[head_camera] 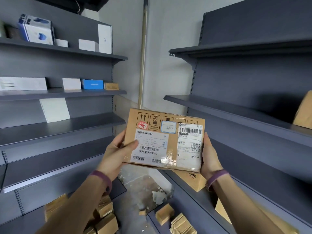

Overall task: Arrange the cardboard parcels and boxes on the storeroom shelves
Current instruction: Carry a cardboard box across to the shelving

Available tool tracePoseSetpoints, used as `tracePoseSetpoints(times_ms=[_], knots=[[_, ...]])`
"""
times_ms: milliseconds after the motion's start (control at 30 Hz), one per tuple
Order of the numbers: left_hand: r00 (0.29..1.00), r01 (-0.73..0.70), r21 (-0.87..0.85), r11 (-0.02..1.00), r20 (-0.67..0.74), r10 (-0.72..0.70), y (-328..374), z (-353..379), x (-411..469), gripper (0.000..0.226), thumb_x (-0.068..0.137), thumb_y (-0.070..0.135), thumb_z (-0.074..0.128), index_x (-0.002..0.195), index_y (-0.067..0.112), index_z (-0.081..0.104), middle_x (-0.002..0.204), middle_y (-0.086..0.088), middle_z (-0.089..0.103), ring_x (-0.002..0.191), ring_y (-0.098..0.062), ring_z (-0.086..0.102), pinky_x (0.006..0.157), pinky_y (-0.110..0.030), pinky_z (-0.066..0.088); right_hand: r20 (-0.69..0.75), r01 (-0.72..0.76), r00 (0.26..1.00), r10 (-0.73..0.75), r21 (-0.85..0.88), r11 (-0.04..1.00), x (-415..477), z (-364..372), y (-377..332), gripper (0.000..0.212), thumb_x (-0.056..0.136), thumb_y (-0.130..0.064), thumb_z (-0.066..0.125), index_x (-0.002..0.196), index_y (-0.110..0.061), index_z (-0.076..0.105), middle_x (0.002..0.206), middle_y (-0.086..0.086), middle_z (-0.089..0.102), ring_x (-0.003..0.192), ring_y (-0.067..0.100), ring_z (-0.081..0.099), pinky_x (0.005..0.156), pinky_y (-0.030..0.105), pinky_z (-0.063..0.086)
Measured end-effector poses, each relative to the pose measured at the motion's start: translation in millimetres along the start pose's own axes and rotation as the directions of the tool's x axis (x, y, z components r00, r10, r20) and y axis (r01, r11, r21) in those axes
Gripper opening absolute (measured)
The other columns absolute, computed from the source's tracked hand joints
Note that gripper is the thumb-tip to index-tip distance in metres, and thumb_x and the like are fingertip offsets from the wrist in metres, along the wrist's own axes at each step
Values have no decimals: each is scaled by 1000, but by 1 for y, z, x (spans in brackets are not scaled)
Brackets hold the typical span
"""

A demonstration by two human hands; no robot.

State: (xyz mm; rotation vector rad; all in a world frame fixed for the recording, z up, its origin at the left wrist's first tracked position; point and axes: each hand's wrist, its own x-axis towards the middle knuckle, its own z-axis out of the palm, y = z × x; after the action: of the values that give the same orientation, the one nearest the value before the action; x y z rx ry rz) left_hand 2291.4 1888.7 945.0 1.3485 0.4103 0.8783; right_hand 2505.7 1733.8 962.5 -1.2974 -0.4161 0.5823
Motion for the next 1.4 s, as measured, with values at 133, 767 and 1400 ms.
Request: tracePoseSetpoints(times_ms=[133,767,1400], knots=[[998,42,17,999,-42,-42,2,-27,9,43,88,20,75,127,33,62,117,1,74,111,-28,69,87,-48,57,-35,0,999,-1,-21,1000,-2,26,7,53,102,-54,34,115,-13,66,112,13,74,97,29,73,93,53,55],[844,493,41,869,221,-489,-25,-30,49,59,97,68,33,94,27,75,99,-8,76,93,-31,71,97,-46,51,-367,-27,930,0,-70,997,-97,34,38,65,95,-70,28,111,-24,70,107,5,76,101,27,72,99,53,52],[587,457,353,817,571,-575,-51,198,-128,93,70,95,38,138,35,56,141,-3,60,126,-34,56,112,-56,38,-866,53,499,-21,7,999,-331,-151,40,46,95,-66,41,95,-29,69,106,1,72,102,21,67,99,46,51]])
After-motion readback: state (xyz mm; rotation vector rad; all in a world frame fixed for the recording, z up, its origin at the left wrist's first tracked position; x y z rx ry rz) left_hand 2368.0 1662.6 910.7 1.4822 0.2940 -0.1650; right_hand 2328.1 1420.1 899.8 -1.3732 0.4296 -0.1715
